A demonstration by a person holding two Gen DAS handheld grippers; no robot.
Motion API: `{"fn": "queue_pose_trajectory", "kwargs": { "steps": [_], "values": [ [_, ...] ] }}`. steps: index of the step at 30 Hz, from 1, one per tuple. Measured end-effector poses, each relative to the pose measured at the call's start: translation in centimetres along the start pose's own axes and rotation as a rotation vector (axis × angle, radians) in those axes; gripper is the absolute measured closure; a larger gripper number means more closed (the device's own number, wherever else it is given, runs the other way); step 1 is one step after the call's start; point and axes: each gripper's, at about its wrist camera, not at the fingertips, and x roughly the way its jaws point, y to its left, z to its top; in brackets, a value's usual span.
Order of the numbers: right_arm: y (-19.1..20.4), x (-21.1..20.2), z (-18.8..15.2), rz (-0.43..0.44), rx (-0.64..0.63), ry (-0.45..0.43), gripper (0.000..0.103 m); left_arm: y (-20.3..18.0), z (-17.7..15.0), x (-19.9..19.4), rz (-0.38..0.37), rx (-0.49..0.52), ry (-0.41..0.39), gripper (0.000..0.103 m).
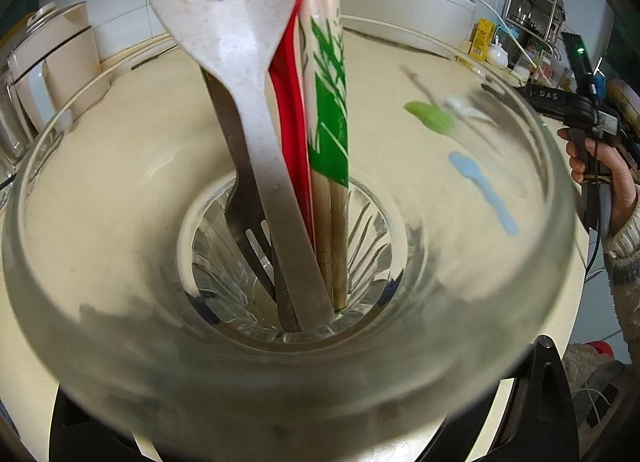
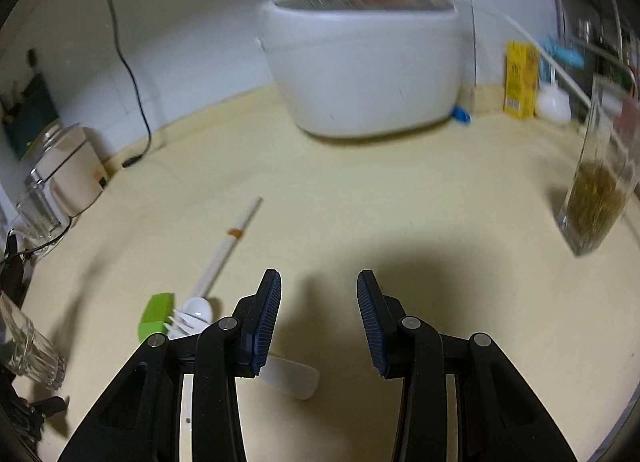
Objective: Organize utensils
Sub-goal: 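Move the right gripper back over the pile toward the green silicone brush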
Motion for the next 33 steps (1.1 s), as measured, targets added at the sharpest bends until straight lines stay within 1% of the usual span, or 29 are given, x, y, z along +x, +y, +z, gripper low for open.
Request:
{"fn": "queue_pose_trajectory", "kwargs": {
  "steps": [3, 7, 12, 17, 23, 26, 27, 28, 29, 30, 31, 32, 33],
  "values": [
    [-0.4, 1.2, 0.0, -0.026, 0.018, 0.059, 0.063, 0.0, 0.0, 0.0, 0.002, -0.001, 0.000, 0.005],
    [-0.9, 1.7, -0.1, -0.019, 0.037, 0.087, 0.063, 0.0, 0.0, 0.0, 0.007, 0.001, 0.002, 0.005],
    [-0.1, 1.6, 0.0, -0.048, 0.003, 0.098, 0.063, 0.0, 0.0, 0.0, 0.004, -0.002, 0.001, 0.005],
    [0.7, 2.0, 0.0, -0.041, -0.035, 0.109, 0.063, 0.0, 0.0, 0.0, 0.007, 0.001, 0.002, 0.005],
    [1.0, 2.1, 0.1, -0.041, -0.034, 0.109, 0.063, -0.1, 0.0, 0.0, 0.010, 0.004, 0.004, 0.005],
    [0.8, 2.0, 0.2, -0.025, -0.012, 0.102, 0.063, -0.2, 0.0, 0.1, 0.013, 0.007, 0.005, 0.005],
    [0.9, 1.7, 0.1, -0.024, -0.009, 0.084, 0.063, -0.2, 0.1, 0.1, 0.012, 0.006, 0.005, 0.005],
    [1.2, 1.1, 0.1, -0.036, -0.026, 0.055, 0.063, -0.2, 0.1, 0.1, 0.011, 0.005, 0.005, 0.005],
    [2.2, 0.0, -0.1, -0.040, -0.074, -0.003, 0.063, -0.1, 0.1, 0.1, 0.011, 0.005, 0.005, 0.005],
    [3.2, -1.2, -0.3, -0.016, -0.121, -0.050, 0.063, -0.1, 0.0, 0.1, 0.012, 0.006, 0.005, 0.005],
    [4.5, -2.1, -0.7, 0.038, -0.163, -0.076, 0.063, -0.2, 0.1, 0.1, 0.013, 0.008, 0.006, 0.005],
    [5.7, -2.4, -0.9, 0.084, -0.199, -0.073, 0.063, -0.2, 0.0, 0.1, 0.013, 0.008, 0.006, 0.005],
    [7.0, -2.4, -1.1, 0.120, -0.242, -0.050, 0.063, -0.1, 0.0, 0.1, 0.012, 0.006, 0.005, 0.005]
  ]
}}
